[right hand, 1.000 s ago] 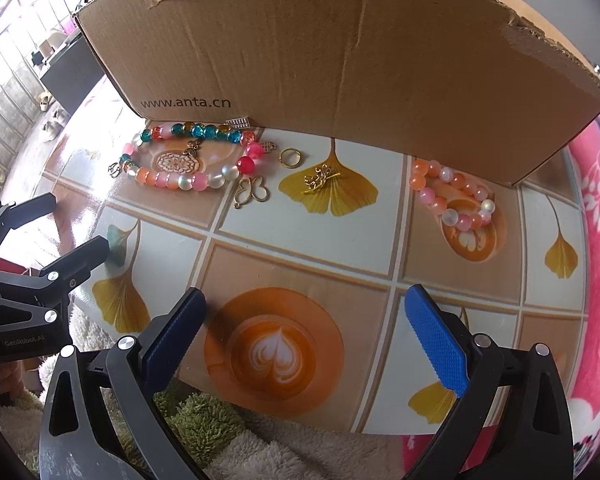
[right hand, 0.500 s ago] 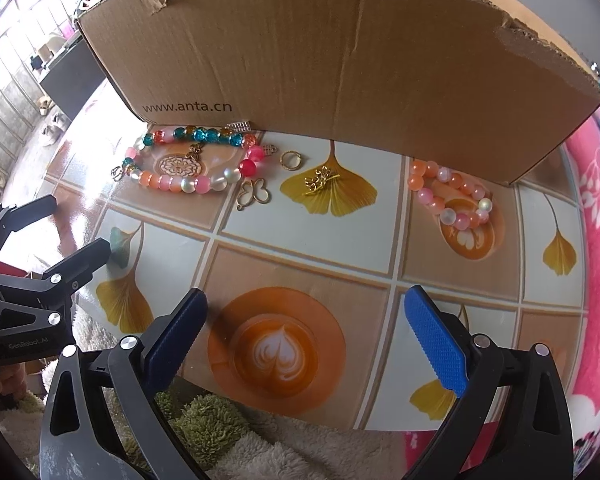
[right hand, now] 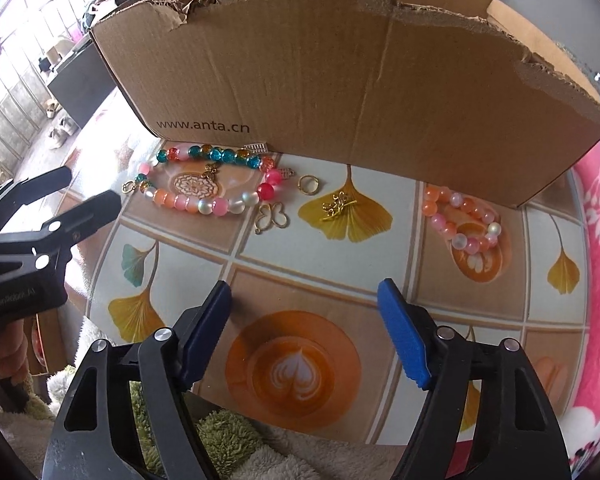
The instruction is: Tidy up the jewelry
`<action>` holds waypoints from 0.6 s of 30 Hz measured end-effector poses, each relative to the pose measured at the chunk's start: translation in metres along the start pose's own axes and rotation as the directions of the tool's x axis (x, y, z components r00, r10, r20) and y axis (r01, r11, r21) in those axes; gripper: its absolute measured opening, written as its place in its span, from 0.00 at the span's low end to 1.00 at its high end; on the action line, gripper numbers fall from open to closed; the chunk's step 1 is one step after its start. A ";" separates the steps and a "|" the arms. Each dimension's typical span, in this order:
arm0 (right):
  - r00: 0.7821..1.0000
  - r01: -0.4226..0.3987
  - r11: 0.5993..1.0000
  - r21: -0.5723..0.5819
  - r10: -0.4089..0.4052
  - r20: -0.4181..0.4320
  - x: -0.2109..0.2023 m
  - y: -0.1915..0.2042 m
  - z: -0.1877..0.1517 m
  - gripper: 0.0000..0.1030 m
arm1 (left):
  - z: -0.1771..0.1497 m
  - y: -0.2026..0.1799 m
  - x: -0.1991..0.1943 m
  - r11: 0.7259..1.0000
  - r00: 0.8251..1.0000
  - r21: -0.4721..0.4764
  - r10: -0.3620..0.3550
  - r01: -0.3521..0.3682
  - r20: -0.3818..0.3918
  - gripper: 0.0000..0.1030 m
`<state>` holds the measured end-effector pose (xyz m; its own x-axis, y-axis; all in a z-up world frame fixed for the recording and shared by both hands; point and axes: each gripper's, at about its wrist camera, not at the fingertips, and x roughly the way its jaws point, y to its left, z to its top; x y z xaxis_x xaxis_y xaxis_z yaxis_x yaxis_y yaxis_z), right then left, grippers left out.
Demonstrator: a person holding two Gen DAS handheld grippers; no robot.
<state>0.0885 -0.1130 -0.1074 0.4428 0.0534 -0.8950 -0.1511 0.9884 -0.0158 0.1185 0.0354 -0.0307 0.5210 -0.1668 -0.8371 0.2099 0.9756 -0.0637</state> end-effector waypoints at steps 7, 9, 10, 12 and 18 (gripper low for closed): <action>1.000 0.002 1.000 -0.011 -0.001 0.011 -0.001 0.002 0.001 0.69 | 0.008 0.000 0.008 1.000 1.000 -0.008 -0.015 0.014 -0.019 0.78; 1.000 0.002 1.000 -0.014 -0.002 0.012 -0.002 0.003 0.001 0.69 | 0.009 0.000 0.009 1.000 0.999 -0.015 -0.021 0.021 -0.031 0.77; 1.000 0.001 1.000 -0.014 -0.001 0.012 -0.003 0.003 0.001 0.69 | 0.009 -0.001 0.010 1.000 0.999 -0.016 -0.022 0.021 -0.032 0.77; 1.000 -0.002 1.000 -0.014 0.002 0.012 -0.004 0.004 0.001 0.69 | 0.009 -0.002 0.010 1.000 0.999 -0.011 -0.021 0.021 -0.035 0.77; 1.000 -0.012 1.000 -0.023 0.013 0.012 -0.003 -0.002 0.001 0.69 | 0.007 0.002 0.006 1.000 0.999 -0.018 -0.022 0.021 -0.034 0.77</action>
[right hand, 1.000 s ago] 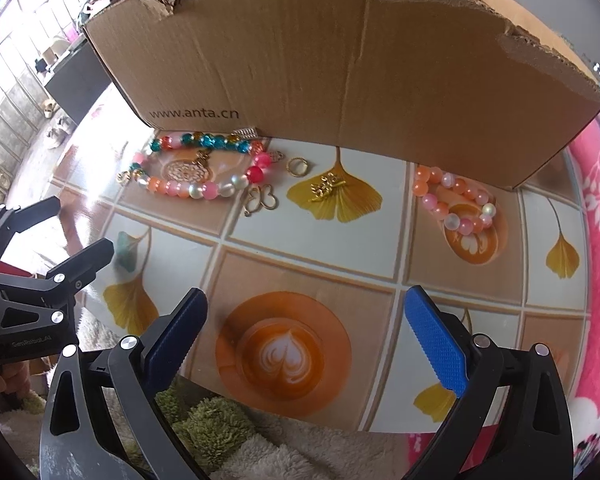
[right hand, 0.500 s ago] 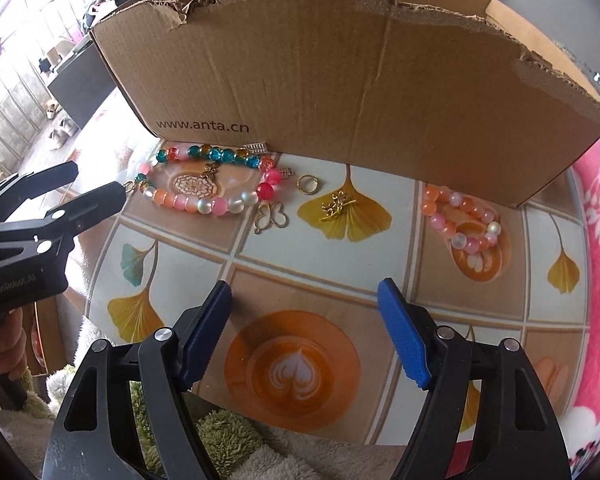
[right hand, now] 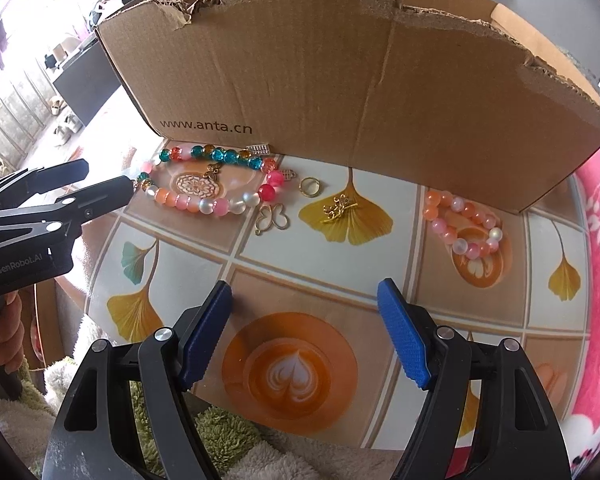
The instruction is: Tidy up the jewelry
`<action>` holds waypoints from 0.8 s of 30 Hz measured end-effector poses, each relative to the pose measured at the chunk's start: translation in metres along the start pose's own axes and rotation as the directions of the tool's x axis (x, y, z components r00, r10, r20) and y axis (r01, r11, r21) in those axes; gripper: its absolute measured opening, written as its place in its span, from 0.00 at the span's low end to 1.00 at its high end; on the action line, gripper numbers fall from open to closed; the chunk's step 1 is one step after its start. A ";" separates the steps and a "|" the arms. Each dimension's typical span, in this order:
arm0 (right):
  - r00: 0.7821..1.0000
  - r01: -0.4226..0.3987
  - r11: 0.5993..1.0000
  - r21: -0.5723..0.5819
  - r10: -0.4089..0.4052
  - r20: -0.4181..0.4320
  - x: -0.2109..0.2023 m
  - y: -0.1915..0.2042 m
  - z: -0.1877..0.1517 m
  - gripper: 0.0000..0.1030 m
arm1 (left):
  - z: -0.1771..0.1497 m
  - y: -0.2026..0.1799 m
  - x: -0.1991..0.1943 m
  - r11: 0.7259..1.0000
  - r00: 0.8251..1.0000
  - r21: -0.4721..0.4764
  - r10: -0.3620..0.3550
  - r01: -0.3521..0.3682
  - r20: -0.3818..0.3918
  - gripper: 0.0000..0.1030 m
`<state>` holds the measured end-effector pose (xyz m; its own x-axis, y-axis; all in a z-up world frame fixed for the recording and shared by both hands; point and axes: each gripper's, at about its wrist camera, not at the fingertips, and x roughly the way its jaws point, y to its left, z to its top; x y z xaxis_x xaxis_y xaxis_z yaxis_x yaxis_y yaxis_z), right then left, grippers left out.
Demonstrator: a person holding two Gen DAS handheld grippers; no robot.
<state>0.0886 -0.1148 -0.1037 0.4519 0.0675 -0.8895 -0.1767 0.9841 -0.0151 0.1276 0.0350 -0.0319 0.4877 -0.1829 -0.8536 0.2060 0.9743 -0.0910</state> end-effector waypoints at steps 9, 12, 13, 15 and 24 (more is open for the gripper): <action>1.000 0.001 1.000 0.006 -0.001 0.008 -0.003 -0.009 -0.009 0.69 | -0.011 0.002 -0.011 0.998 0.998 0.003 -0.060 0.060 0.034 0.67; 1.000 0.004 1.000 0.006 -0.004 0.008 -0.004 -0.009 -0.012 0.69 | -0.010 0.001 -0.009 0.995 0.994 -0.010 -0.102 0.102 0.033 0.59; 1.000 0.005 1.000 0.006 -0.005 0.009 -0.005 -0.009 -0.013 0.69 | -0.010 0.001 -0.008 0.993 0.993 -0.018 -0.116 0.117 0.031 0.55; 1.000 0.006 1.000 0.007 -0.007 0.012 -0.005 -0.008 -0.016 0.69 | -0.008 0.002 -0.003 0.991 0.991 -0.037 -0.130 0.131 0.021 0.51; 1.000 0.011 1.000 0.008 -0.011 0.018 -0.005 -0.005 -0.019 0.69 | 0.010 0.005 0.014 0.989 0.990 -0.059 -0.139 0.139 0.006 0.32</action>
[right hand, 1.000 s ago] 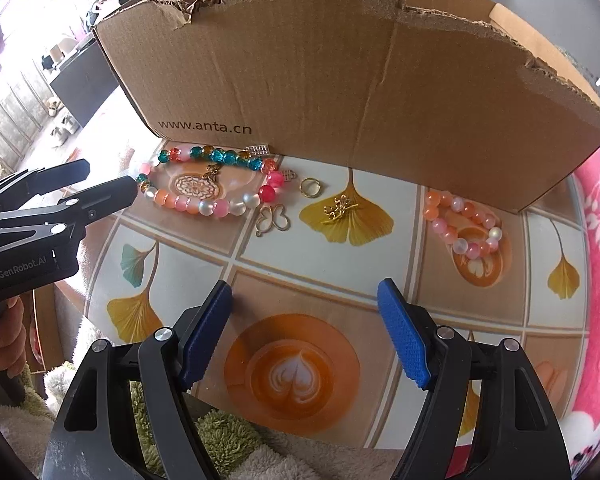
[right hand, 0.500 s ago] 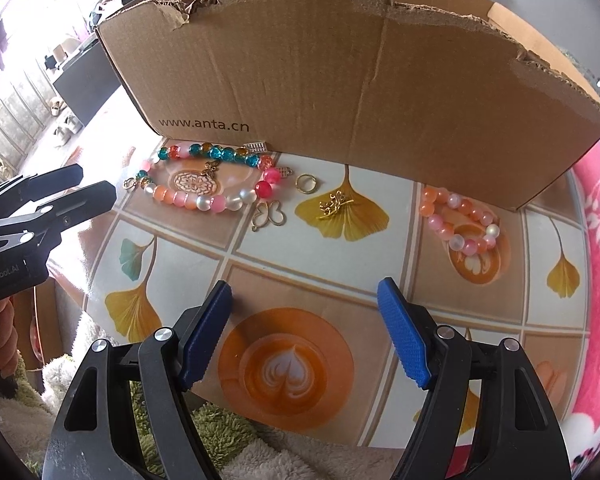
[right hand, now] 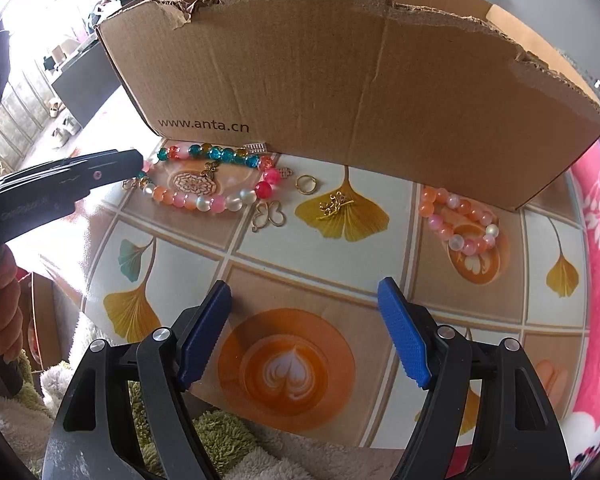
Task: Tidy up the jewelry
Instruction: 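Lower the left tool and close it on the teal-and-pink bead bracelet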
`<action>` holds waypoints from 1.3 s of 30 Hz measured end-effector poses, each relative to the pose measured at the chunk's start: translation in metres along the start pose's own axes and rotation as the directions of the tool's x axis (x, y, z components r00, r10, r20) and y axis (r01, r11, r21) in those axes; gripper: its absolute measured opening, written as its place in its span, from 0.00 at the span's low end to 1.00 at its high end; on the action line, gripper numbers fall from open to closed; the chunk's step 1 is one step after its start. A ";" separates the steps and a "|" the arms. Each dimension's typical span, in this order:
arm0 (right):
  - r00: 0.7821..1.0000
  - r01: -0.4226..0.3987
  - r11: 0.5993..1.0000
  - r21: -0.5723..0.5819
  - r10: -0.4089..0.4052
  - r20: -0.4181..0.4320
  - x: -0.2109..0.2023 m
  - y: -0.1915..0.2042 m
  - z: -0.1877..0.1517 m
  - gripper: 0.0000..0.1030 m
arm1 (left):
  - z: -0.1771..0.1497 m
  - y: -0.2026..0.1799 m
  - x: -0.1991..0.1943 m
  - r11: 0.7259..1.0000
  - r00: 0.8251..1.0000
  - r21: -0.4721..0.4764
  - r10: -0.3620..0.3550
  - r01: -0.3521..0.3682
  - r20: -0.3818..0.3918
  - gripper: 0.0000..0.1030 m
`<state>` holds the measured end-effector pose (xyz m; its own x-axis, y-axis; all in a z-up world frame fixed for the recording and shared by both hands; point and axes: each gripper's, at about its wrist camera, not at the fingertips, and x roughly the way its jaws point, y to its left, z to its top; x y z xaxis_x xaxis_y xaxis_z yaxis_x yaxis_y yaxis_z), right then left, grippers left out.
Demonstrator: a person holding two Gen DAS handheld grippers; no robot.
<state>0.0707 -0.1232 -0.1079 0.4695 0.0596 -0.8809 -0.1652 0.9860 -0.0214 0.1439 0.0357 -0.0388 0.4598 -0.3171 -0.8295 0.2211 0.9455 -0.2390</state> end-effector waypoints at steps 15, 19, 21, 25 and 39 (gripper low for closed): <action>1.000 -0.007 1.000 -0.012 0.007 0.003 0.005 -0.003 0.004 0.69 | 0.002 -0.035 0.013 0.972 0.990 0.190 0.141 -0.140 0.006 0.09; 1.000 -0.009 1.000 -0.009 0.009 0.005 0.006 -0.004 0.004 0.69 | 0.005 -0.044 -0.001 0.972 0.993 0.204 0.110 -0.118 0.050 0.09; 1.000 -0.008 1.000 -0.009 0.008 0.005 0.006 -0.004 0.005 0.69 | 0.007 -0.047 -0.012 0.976 0.994 0.200 0.077 -0.091 0.078 0.09; 1.000 -0.011 1.000 -0.011 0.011 0.003 0.007 -0.005 0.007 0.69 | 0.011 -0.047 -0.033 0.986 0.995 0.167 -0.034 0.018 0.096 0.09; 1.000 -0.010 1.000 -0.021 0.010 0.001 0.006 -0.010 0.015 0.69 | -0.038 -0.010 -0.034 0.997 0.996 0.003 -0.073 0.073 -0.046 0.09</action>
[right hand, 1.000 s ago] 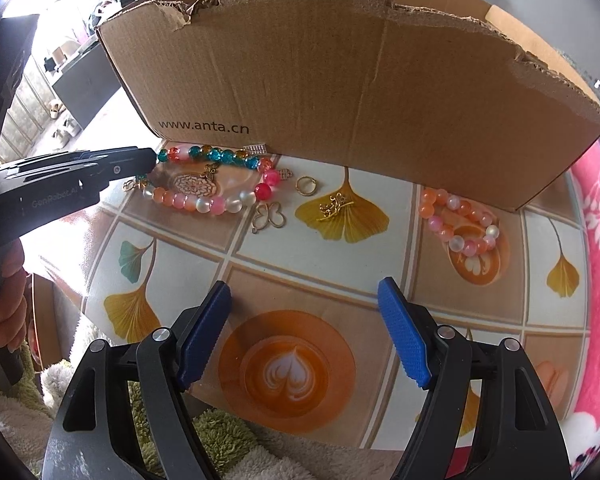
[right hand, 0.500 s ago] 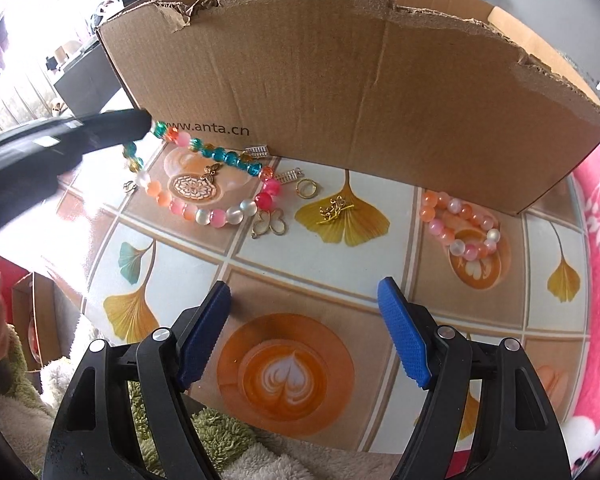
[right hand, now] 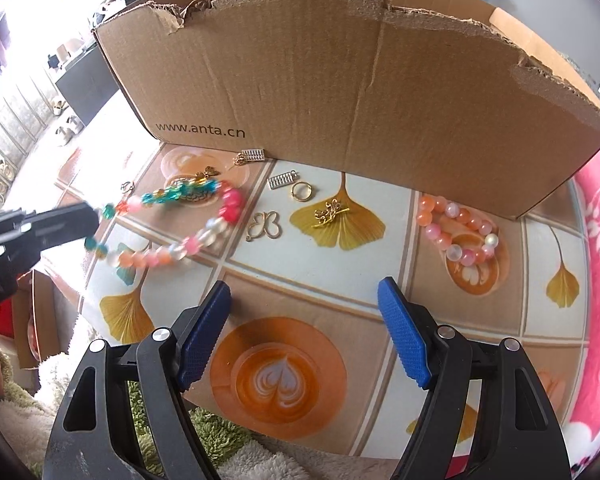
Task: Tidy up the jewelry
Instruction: 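Lower the left tool and close it on the teal-and-pink bead bracelet, then close the right tool on the bracelet strand beside the left tool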
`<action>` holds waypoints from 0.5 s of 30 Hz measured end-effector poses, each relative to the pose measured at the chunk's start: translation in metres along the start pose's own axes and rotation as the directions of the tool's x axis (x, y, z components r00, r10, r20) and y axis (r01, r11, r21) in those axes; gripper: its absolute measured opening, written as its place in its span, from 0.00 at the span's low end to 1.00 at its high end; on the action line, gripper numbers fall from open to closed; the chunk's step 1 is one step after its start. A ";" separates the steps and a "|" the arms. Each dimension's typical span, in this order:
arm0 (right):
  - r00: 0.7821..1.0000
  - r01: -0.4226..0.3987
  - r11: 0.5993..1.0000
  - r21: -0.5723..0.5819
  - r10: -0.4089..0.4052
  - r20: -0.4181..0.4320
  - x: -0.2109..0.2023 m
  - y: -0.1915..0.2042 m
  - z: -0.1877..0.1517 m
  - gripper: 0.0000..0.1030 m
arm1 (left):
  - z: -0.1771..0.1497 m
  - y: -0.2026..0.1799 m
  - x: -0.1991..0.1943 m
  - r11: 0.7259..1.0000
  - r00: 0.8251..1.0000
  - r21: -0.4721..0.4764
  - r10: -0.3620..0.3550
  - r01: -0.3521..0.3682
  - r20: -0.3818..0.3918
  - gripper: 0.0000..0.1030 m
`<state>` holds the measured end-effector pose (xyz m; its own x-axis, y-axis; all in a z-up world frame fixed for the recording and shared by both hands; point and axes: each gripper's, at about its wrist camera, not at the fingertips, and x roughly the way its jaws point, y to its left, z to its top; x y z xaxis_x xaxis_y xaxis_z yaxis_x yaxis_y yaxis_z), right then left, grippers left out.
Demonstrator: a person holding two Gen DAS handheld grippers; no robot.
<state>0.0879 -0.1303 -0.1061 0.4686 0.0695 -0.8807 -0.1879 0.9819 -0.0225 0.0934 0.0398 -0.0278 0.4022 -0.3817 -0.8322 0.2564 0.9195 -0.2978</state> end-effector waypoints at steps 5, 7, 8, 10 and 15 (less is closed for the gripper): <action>1.000 -0.005 1.000 0.003 0.005 -0.011 -0.001 -0.001 0.006 0.69 | -0.008 0.008 0.000 1.000 1.000 -0.016 0.007 -0.008 -0.024 0.09; 1.000 -0.023 1.000 0.015 0.023 -0.014 -0.002 -0.002 0.008 0.64 | -0.010 0.010 0.001 1.000 0.999 -0.014 0.019 -0.019 -0.037 0.09; 0.999 -0.033 0.999 0.019 0.034 -0.013 -0.003 -0.003 0.010 0.59 | -0.011 0.011 0.003 0.999 0.999 -0.012 0.029 -0.030 -0.045 0.09; 0.999 -0.052 0.999 0.016 0.052 0.001 -0.007 -0.001 0.015 0.58 | -0.012 0.012 0.005 0.999 0.998 -0.013 0.031 -0.032 -0.053 0.09; 0.992 -0.119 0.993 -0.008 0.119 0.040 -0.016 0.011 0.027 0.49 | -0.013 0.012 0.007 0.999 0.998 -0.009 0.032 -0.033 -0.045 0.09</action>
<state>0.1020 -0.1154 -0.0797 0.4767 0.1927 -0.8577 -0.2491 0.9653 0.0784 0.0881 0.0499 -0.0428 0.3701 -0.3473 -0.8616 0.2348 0.9324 -0.2749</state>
